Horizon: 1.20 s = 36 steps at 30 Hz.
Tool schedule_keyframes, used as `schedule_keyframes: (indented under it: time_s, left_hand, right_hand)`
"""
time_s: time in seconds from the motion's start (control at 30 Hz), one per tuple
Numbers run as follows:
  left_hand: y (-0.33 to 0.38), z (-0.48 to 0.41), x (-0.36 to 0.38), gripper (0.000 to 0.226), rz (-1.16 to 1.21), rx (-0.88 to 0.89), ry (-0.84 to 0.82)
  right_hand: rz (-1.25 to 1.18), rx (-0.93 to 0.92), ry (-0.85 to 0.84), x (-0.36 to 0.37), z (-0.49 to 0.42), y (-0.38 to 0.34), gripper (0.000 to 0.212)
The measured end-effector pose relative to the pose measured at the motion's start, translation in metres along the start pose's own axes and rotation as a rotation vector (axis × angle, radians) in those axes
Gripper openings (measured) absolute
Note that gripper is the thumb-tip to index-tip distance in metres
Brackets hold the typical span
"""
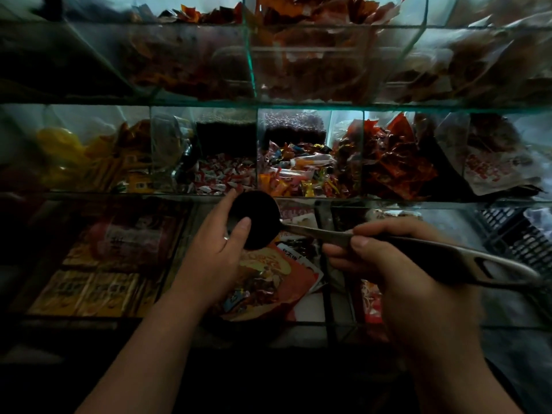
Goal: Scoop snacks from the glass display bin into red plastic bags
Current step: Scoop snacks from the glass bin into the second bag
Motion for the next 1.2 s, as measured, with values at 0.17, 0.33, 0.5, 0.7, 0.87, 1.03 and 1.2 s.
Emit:
schedule_keyframes:
  time_s: [0.17,0.33,0.5,0.7,0.87,1.03,1.2]
  left_hand:
    - [-0.032,0.027,-0.054,0.038,-0.3,0.007,0.155]
    - [-0.07,0.047,-0.052,0.041,-0.333,-0.195,0.126]
    - [-0.083,0.06,-0.053,0.022,-0.243,-0.214,0.22]
    - [-0.083,0.068,-0.049,0.023,-0.162,-0.183,0.258]
    - [-0.081,0.07,-0.043,0.024,-0.147,-0.139,0.266]
    - [-0.086,0.068,-0.047,0.026,-0.139,-0.17,0.29]
    - [-0.087,0.071,-0.051,0.026,-0.091,-0.19,0.316]
  right_hand:
    - [0.177,-0.169,-0.136,0.01,0.013,0.023,0.015]
    - [0.664,-0.29,-0.386,0.051,0.023,0.056,0.016]
    - [1.019,-0.399,-0.627,0.09,0.025,0.106,0.025]
    - [1.067,-0.277,-0.637,0.095,0.008,0.175,0.02]
    - [0.693,0.053,-0.173,0.074,-0.024,0.191,0.005]
    - [0.616,0.145,-0.103,0.079,-0.018,0.199,0.007]
    - [0.533,0.272,-0.061,0.079,-0.018,0.218,0.017]
Point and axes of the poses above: each hand's wrist, its own z-axis away from the middle knuckle, its own x-axis out of the palm, y = z × x, the point moved 10 cm from there along -z, towards the middle knuckle, and after that the axes turned 13 degrees about y, right-handed, at the moved point
